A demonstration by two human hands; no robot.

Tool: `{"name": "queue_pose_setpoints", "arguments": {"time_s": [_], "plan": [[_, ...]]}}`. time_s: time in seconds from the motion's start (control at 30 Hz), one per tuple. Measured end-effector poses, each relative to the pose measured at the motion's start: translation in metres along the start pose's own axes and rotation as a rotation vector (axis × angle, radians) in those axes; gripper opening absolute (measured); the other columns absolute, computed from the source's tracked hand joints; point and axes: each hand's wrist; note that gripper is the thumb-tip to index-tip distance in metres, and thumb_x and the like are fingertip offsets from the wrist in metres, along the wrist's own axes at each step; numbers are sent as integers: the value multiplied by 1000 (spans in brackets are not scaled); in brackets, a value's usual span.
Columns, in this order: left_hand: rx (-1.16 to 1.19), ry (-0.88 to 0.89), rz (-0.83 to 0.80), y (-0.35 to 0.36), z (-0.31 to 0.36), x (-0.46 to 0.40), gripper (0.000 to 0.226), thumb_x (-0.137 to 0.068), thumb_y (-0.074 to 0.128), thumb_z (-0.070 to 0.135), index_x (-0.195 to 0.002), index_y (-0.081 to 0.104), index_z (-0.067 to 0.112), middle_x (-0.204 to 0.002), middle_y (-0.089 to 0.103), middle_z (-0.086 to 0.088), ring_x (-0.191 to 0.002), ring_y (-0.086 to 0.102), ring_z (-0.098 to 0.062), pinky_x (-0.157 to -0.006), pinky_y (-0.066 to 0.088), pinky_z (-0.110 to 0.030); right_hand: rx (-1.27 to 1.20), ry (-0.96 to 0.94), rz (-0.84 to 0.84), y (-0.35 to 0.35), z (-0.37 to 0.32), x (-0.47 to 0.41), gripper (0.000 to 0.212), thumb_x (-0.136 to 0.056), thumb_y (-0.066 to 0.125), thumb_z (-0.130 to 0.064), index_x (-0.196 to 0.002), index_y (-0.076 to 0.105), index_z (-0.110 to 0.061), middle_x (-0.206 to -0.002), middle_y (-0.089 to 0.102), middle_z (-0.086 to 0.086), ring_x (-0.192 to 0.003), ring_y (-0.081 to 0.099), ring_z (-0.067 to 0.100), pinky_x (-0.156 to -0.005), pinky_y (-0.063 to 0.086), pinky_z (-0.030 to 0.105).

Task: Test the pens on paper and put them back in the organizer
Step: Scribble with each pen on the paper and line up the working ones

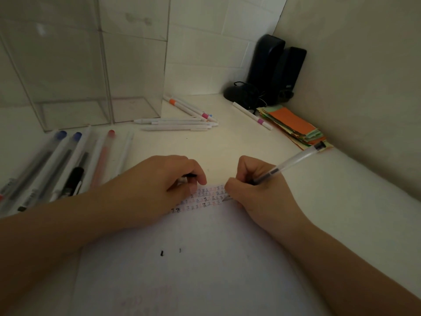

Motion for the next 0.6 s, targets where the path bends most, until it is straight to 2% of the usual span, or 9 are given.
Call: {"name": "queue_pose_setpoints", "arguments": {"time_s": [0.13, 0.3, 0.5, 0.6], "plan": [[10, -17, -18, -1, 1, 0, 16, -89, 53, 22, -94, 58, 36, -85, 57, 19, -89, 51, -1, -71, 37, -7, 15, 0, 8, -1, 0, 0, 31, -74, 59, 4, -53, 38, -6, -49, 32, 8, -44, 29, 7, -39, 25, 11], [-5, -4, -9, 0, 0, 0, 17, -89, 52, 20, -93, 57, 36, -84, 56, 21, -90, 49, 4, -72, 35, -4, 32, 3, -5, -1, 0, 0, 33, -74, 60, 2, -52, 38, -9, -46, 32, 3, -42, 29, 7, -40, 27, 11], [-9, -7, -16, -1, 0, 0, 16, -89, 52, 22, -94, 57, 37, -84, 56, 21, -92, 49, 2, -72, 36, -5, 28, 3, -8, -1, 0, 0, 29, -73, 60, 1, -53, 41, -4, -46, 34, 4, -44, 32, 8, -40, 27, 11], [-7, -11, -12, 0, 1, 0, 16, -89, 52, 22, -95, 58, 34, -84, 56, 21, -92, 49, 3, -73, 36, -5, 15, 15, -21, -2, -1, 0, 34, -73, 60, 1, -51, 38, -10, -45, 34, 1, -44, 31, 8, -41, 28, 13]]}}
Point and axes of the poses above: each hand's wrist, its own x-axis away from the middle knuckle, its own y-axis out of the palm, z = x × y
